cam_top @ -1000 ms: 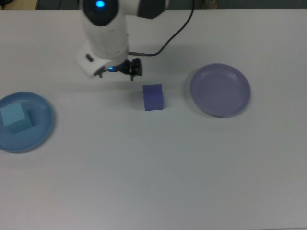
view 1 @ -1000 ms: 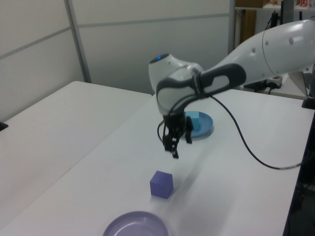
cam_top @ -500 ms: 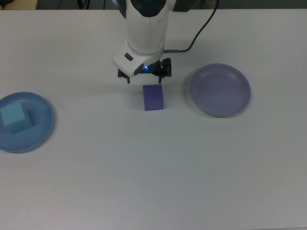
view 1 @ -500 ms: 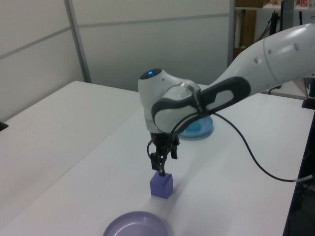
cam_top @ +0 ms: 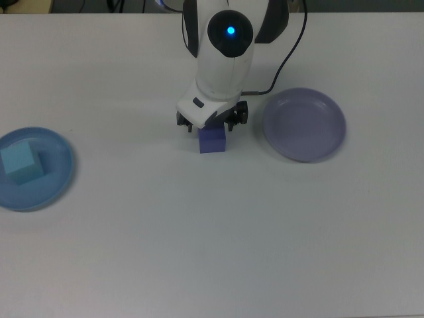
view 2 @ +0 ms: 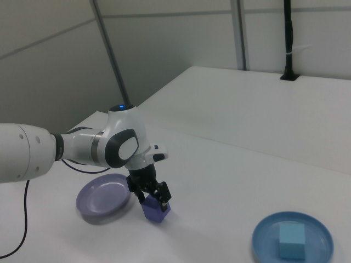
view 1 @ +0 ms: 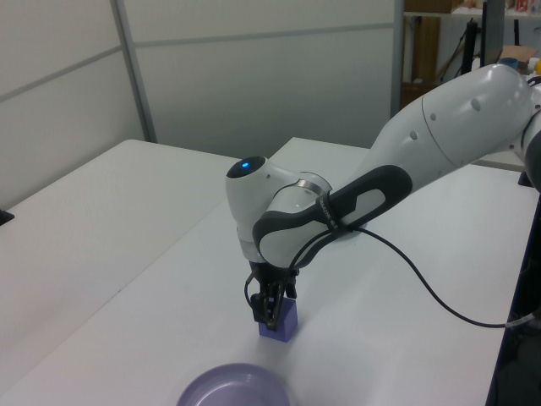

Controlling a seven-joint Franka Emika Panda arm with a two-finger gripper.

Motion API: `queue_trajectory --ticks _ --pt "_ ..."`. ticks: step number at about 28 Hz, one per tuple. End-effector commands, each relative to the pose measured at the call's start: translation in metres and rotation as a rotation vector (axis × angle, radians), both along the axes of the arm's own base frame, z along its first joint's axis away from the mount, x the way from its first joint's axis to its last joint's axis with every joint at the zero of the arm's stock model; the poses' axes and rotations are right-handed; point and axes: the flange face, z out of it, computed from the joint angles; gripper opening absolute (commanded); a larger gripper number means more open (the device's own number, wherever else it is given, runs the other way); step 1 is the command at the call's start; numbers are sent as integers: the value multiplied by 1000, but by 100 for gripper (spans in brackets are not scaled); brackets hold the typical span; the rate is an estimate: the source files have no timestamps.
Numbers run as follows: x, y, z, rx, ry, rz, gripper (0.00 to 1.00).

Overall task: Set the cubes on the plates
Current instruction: 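Lower the gripper and grasp the purple cube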

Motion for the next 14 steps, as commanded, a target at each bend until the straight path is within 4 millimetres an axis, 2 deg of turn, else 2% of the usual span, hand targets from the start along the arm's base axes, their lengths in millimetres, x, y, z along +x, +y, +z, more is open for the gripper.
queue_trajectory --ticks 1,2,5,7,10,14 --pt "0 2 -3 -11 -23 -1 69" --pt "1 0 -4 -11 -24 -5 38" --pt "1 -1 -4 -11 -24 -7 17" --pt "0 0 1 -9 -29 -13 13" --pt "-1 1 11 -6 -38 -17 13" --pt "-16 15 54 -4 -40 -35 13"
